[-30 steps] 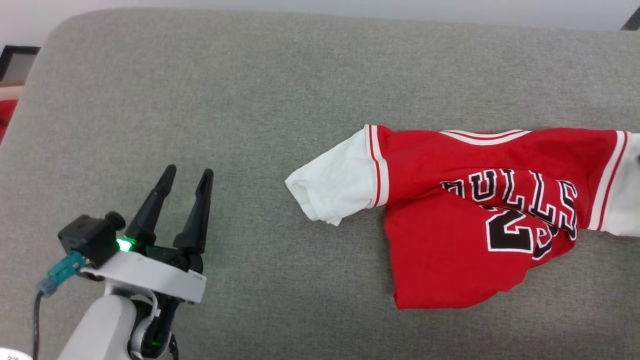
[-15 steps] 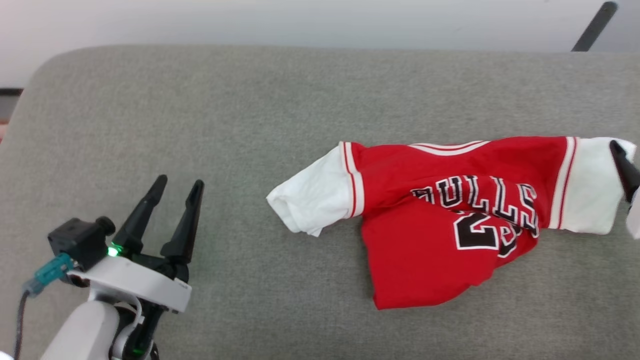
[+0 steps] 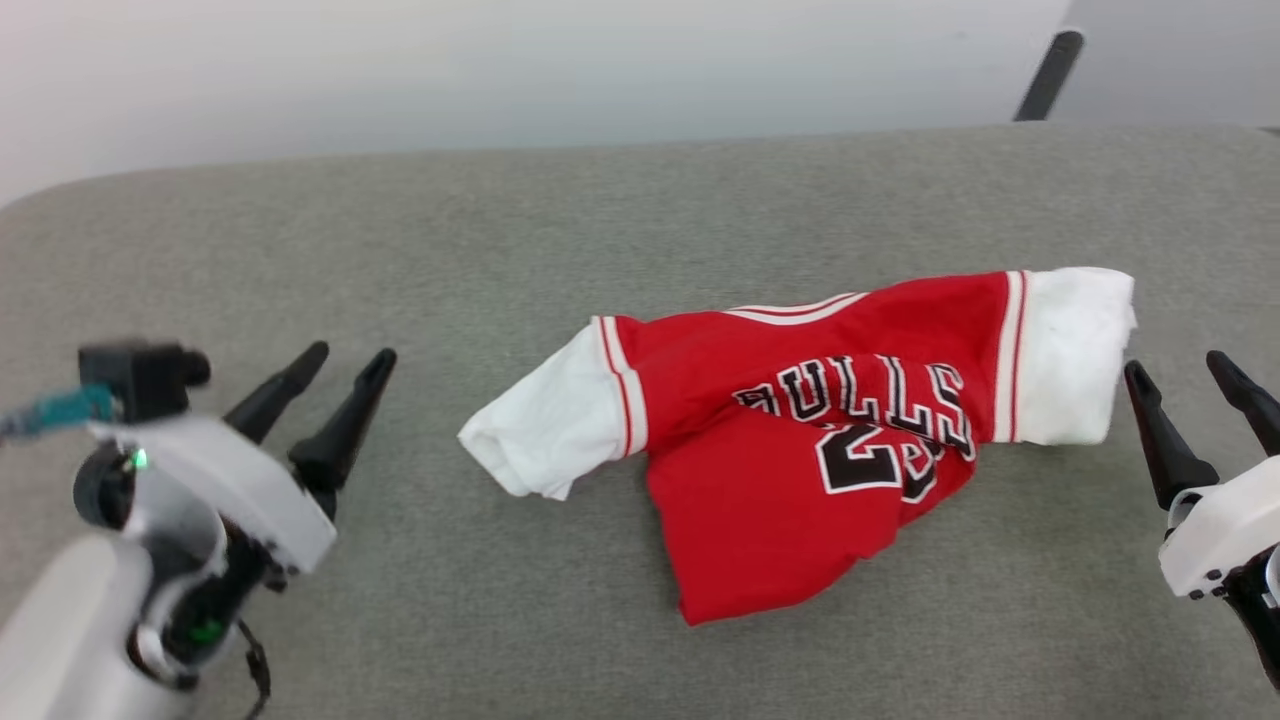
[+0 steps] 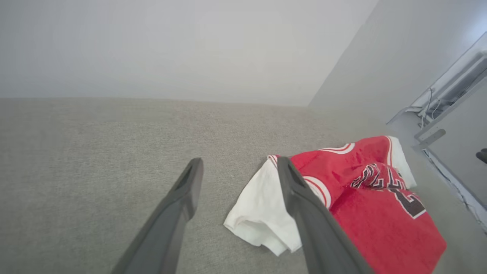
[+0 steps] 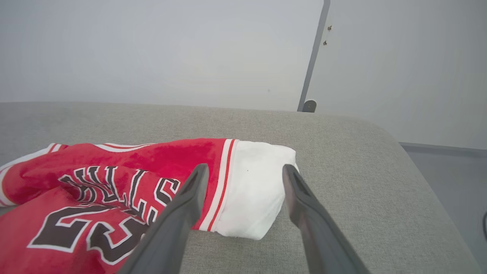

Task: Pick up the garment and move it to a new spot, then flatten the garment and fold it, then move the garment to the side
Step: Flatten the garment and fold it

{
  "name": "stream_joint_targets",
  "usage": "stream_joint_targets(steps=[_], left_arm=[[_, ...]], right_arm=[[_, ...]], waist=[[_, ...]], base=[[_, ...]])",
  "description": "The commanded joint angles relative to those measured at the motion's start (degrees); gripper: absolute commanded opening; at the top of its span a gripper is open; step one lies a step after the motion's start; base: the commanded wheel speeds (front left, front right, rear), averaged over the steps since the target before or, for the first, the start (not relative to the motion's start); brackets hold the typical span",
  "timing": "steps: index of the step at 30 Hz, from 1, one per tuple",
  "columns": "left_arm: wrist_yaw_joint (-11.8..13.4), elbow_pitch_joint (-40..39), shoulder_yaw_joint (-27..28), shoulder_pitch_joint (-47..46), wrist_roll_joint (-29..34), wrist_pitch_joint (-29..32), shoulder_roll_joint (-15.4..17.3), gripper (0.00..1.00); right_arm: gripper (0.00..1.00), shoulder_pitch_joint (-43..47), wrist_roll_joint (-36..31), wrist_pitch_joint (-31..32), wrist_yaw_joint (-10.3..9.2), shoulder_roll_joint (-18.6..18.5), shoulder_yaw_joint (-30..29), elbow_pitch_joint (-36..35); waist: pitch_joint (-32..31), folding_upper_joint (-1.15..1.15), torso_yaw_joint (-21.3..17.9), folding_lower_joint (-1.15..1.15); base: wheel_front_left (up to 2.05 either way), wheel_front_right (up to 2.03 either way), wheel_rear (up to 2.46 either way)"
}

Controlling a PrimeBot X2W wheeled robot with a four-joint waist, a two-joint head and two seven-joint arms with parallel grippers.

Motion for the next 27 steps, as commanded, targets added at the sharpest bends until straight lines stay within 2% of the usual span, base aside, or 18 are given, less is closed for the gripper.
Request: stream_joint_targets(steps=[1, 3, 7, 8, 13, 17, 27], left_arm=[[1.13, 0.46, 0.14, -1.48, -2.53, 3.65, 0.31, 1.0], [2.35, 1.2, -0.53, -3.8, -4.41, 9.64, 1.47, 1.0], [4.76, 4.67, -1.52, -8.03, -8.54, 19.96, 1.74, 1.0], [4.76, 4.67, -1.52, -8.03, -8.54, 19.96, 1.74, 1.0], [7.89, 9.24, -3.09, -12.07, -11.34, 29.22, 1.81, 1.0], [9.24, 12.29, -3.99, -14.57, -11.57, 32.79, 1.57, 1.0], [10.79, 19.65, -6.52, -18.29, -11.49, 38.18, 0.21, 1.0]], right_arm=[[1.0, 0.67, -0.31, 0.1, -0.06, 0.43, -0.11, -0.89], [1.0, 0.74, -0.45, 0.33, -0.06, 0.77, -0.11, -1.85], [1.0, 0.5, -0.71, 0.39, -0.06, 1.47, -0.38, -3.24], [1.0, 0.5, -0.71, 0.39, -0.06, 1.47, -0.38, -3.24], [1.0, 0.26, -1.16, 0.24, -0.06, 2.58, -0.47, -3.83], [1.0, -0.35, -1.11, 0.11, -0.06, 3.18, -0.24, -3.94], [1.0, -1.95, -1.02, -0.37, -0.06, 4.02, 0.51, -3.65]], waist=[[0.19, 0.0, -1.47, 0.0], [0.72, 0.0, -2.27, 0.0], [2.12, 0.0, -3.7, 0.0], [2.12, 0.0, -3.7, 0.0], [4.45, 0.0, -5.3, 0.0], [6.43, 0.0, -6.4, 0.0], [10.14, 0.0, -8.35, 0.0]], base=[[0.0, 0.0, 0.0], [0.0, 0.0, 0.0], [0.0, 0.0, 0.0], [0.0, 0.0, 0.0], [0.0, 0.0, 0.0], [0.0, 0.0, 0.0], [0.0, 0.0, 0.0]])
